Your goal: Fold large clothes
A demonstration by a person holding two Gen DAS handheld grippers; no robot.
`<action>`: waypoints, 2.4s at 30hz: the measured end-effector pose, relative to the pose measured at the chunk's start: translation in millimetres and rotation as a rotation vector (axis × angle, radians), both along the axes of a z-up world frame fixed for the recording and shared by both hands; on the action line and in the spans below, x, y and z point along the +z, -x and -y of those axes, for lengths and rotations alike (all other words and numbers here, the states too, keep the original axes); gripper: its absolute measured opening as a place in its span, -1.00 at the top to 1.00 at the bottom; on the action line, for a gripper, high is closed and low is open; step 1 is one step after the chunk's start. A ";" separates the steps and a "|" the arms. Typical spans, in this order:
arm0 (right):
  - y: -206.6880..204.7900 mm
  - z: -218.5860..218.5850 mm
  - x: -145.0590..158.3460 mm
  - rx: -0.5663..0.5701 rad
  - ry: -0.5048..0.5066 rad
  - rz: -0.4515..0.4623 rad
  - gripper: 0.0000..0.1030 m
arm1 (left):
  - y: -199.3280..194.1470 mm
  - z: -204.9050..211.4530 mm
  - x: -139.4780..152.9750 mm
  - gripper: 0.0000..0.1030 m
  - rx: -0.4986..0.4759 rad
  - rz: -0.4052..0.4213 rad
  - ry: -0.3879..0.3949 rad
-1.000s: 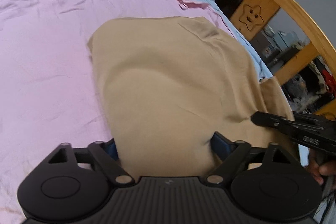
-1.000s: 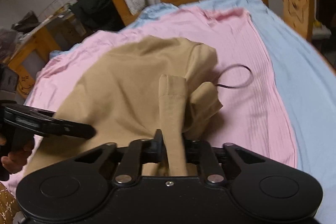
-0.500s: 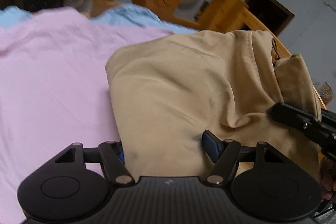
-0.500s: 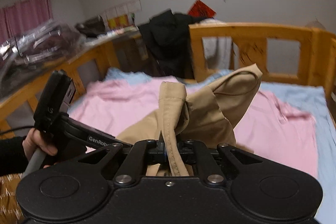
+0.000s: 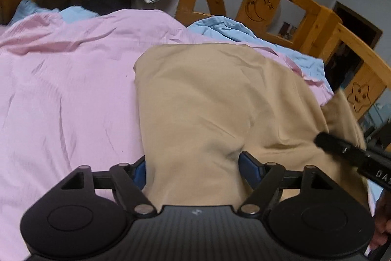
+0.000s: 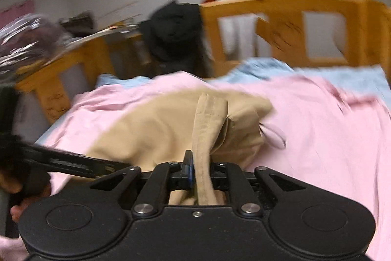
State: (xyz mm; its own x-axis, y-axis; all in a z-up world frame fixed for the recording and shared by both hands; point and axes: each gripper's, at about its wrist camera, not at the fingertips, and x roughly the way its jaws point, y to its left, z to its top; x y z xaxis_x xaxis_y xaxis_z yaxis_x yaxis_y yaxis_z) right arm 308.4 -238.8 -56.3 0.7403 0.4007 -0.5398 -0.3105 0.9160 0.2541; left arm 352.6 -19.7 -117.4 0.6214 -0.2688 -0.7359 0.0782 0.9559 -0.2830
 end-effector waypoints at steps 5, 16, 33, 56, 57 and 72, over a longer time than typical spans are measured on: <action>-8.8 7.2 1.9 -0.038 -0.012 -0.039 0.52 | -0.1 3.2 5.1 -0.57 0.027 -0.016 -0.026; 12.8 23.8 15.3 -0.096 -0.005 -0.072 -0.40 | 47.9 -7.1 52.3 -0.84 0.088 0.060 -0.080; 174.5 11.9 85.0 -0.231 -0.055 0.125 -0.99 | 213.3 -11.3 112.8 -0.99 0.105 0.344 -0.234; 277.3 -17.9 44.2 -0.288 0.099 0.081 -0.99 | 280.0 -27.0 62.3 -0.99 0.076 0.307 -0.236; 276.2 -18.1 43.7 -0.287 0.099 0.078 -0.99 | 279.8 -26.9 62.9 -0.99 0.076 0.306 -0.235; 274.4 -17.5 42.5 -0.274 0.090 0.077 -0.99 | 278.3 -23.9 64.0 -0.99 0.065 0.310 -0.251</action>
